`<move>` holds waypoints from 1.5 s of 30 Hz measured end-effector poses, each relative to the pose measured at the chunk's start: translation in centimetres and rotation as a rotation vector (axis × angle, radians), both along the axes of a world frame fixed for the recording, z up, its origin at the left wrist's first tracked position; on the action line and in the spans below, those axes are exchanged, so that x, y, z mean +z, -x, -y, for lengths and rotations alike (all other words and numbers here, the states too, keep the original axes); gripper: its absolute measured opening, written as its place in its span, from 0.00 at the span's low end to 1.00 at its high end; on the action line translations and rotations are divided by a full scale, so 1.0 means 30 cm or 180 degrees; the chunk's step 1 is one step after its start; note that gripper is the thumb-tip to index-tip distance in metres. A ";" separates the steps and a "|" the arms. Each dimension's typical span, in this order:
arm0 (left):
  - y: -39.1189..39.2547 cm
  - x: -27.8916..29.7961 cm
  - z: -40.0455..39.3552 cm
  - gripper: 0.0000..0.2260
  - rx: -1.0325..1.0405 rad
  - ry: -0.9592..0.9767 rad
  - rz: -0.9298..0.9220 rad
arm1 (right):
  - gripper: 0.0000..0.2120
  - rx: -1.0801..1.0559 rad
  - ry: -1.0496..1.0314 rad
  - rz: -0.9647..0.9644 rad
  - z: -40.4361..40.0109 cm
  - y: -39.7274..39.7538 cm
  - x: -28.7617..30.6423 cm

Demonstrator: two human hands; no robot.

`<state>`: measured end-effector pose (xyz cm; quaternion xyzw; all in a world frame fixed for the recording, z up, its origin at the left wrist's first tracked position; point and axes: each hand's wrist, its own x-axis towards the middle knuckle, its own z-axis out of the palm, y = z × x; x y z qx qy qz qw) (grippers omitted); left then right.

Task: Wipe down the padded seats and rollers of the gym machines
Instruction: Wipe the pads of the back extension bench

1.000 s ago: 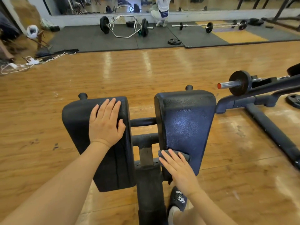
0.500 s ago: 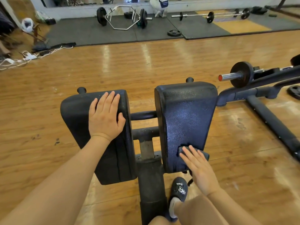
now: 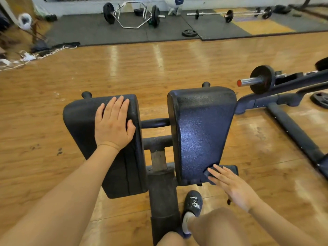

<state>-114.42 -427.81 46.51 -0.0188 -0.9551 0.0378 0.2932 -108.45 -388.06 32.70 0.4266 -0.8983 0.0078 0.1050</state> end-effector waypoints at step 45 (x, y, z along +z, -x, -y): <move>-0.013 0.022 -0.014 0.26 0.0014 -0.0158 0.0276 | 0.18 -0.1621 0.2625 0.0287 0.220 0.476 0.603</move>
